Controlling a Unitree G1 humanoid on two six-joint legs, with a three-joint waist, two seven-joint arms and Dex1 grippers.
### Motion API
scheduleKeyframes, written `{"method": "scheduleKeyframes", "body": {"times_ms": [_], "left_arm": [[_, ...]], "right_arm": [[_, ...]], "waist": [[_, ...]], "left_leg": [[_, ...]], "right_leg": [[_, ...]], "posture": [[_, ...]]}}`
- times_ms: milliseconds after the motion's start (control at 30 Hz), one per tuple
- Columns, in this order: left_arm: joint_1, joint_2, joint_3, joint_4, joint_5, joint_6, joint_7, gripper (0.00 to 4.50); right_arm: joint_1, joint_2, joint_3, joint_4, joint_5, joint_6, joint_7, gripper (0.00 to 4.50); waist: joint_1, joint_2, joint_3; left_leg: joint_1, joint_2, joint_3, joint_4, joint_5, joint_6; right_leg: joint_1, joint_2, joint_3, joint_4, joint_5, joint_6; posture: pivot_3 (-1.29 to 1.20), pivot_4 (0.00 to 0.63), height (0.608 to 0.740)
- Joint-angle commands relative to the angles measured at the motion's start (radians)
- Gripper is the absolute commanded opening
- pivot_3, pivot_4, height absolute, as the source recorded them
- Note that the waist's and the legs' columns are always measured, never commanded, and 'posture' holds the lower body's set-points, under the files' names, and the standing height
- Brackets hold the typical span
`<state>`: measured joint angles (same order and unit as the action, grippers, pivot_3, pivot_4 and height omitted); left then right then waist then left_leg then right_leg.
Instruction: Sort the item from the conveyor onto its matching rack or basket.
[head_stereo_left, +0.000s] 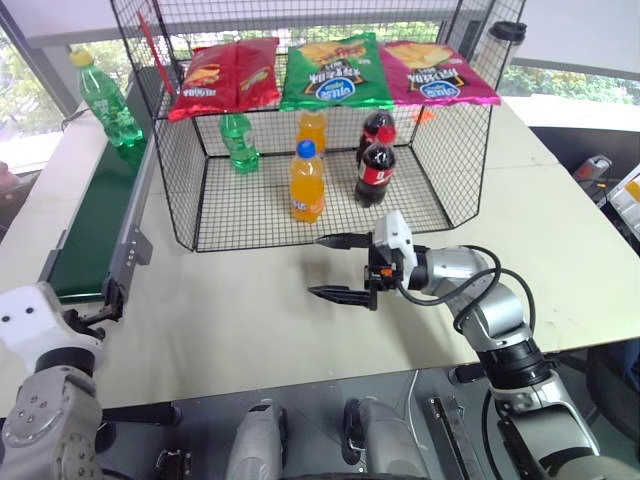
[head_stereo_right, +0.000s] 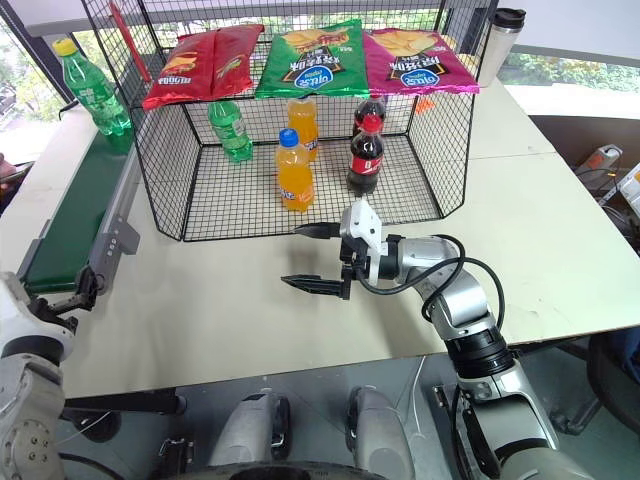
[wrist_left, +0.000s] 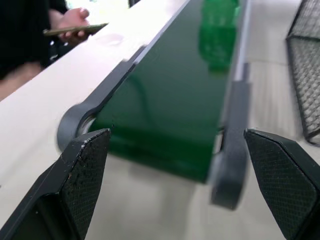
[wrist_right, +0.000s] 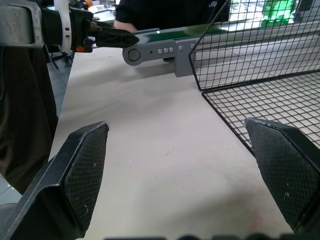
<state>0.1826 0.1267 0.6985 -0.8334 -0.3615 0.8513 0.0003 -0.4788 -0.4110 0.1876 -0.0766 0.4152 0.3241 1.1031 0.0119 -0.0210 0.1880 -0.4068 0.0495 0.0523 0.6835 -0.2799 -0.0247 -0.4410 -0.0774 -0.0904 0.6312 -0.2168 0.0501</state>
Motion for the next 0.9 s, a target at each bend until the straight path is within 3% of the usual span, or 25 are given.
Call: {"method": "scheduleKeyframes", "body": {"times_ms": [33, 900], "left_arm": [[0.008, 0.019, 0.028, -0.004, -0.013, -0.034, -0.001, 4.44], [-0.070, 0.128, 0.019, 0.041, -0.040, -0.048, 0.021, 4.44]], "right_arm": [[-0.021, 0.005, -0.004, -0.026, 0.006, -0.006, -0.002, 4.50], [-0.015, 0.001, -0.006, -0.035, 0.015, -0.005, -0.003, 4.50]], "waist": [[0.000, 0.000, 0.000], [0.000, 0.000, 0.000]], "left_leg": [[0.000, 0.000, 0.000, 0.000, 0.000, 0.000], [0.000, 0.000, 0.000, 0.000, 0.000, 0.000]], "right_leg": [[0.000, 0.000, 0.000, 0.000, 0.000, 0.000], [0.000, 0.000, 0.000, 0.000, 0.000, 0.000]], "posture": [[0.00, 0.150, 0.740], [0.00, 0.150, 0.740]]}}
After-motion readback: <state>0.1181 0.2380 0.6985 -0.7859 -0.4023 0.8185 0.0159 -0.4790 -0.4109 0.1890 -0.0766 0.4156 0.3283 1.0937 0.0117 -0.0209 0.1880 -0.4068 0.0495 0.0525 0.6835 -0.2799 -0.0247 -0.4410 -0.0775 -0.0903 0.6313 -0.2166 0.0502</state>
